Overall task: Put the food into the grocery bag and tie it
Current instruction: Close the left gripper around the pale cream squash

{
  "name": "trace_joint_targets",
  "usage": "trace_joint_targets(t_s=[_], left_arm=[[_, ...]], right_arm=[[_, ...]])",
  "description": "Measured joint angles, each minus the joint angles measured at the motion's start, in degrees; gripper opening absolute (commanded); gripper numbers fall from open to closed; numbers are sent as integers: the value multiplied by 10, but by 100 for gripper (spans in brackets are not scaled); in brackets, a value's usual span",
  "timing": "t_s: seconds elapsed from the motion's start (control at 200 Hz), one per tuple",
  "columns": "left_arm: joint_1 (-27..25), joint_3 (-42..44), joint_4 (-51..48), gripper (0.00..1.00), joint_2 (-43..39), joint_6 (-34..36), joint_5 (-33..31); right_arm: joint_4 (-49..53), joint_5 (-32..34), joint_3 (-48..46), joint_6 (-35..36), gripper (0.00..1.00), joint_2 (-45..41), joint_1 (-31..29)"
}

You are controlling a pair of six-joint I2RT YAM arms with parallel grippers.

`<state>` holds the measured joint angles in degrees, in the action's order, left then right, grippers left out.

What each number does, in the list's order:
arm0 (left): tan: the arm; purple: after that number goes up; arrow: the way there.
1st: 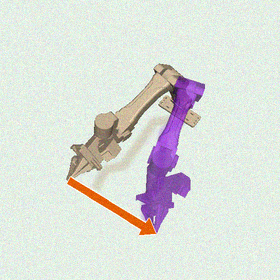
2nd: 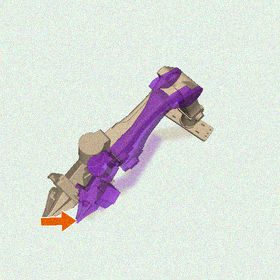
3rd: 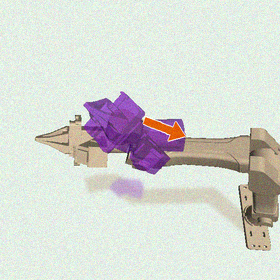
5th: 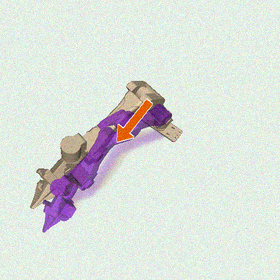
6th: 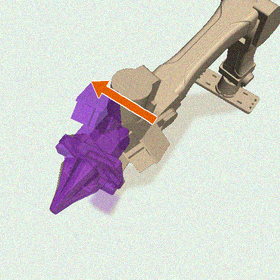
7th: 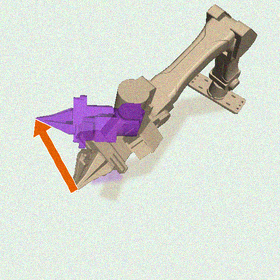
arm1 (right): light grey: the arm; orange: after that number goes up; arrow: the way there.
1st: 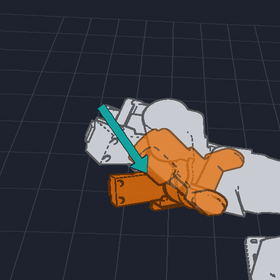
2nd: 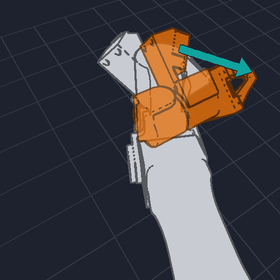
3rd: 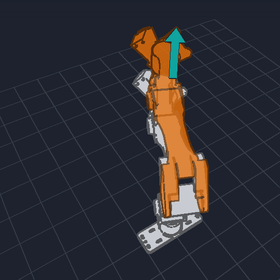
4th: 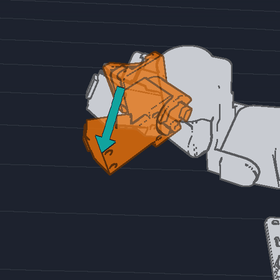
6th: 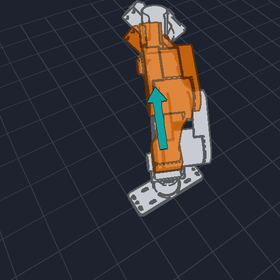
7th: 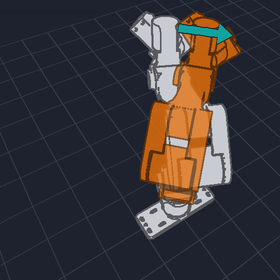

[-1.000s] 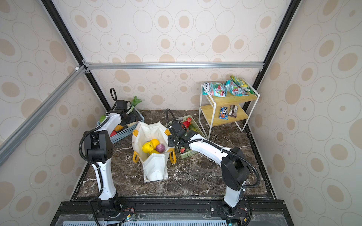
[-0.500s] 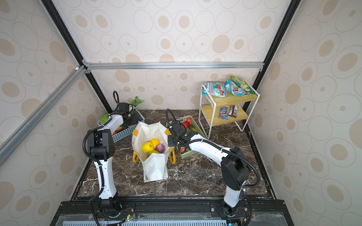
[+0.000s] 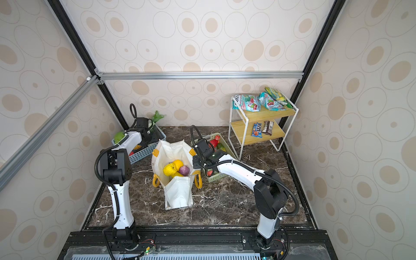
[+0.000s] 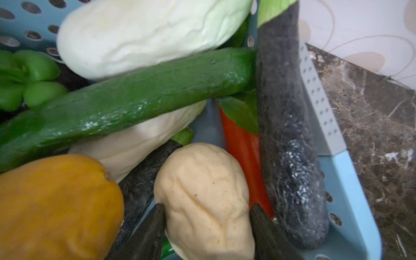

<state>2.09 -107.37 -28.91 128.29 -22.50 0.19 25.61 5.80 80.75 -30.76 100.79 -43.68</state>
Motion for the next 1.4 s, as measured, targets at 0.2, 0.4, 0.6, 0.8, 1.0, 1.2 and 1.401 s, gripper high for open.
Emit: trace_joint_targets(t_s=[0.2,0.4,0.6,0.8,1.0,1.2,1.401], left_arm=[[1,0,-5,40,-10,0,7],[1,0,-6,36,-32,0,10],[1,0,-6,35,-52,0,13],[1,0,-6,40,-71,1,19],[1,3,-6,59,-74,8,23],[1,7,-3,65,-59,9,21],[1,5,-4,67,-14,9,14]], right_arm=[[-5,0,-6,0,3,-1,0],[-9,2,-10,0,3,-3,0],[-11,2,-11,0,3,-3,0],[-12,2,-11,0,3,-3,0],[-12,1,-11,0,3,-3,0],[-12,0,-11,0,3,-3,0],[-12,0,-11,0,3,-3,0]])
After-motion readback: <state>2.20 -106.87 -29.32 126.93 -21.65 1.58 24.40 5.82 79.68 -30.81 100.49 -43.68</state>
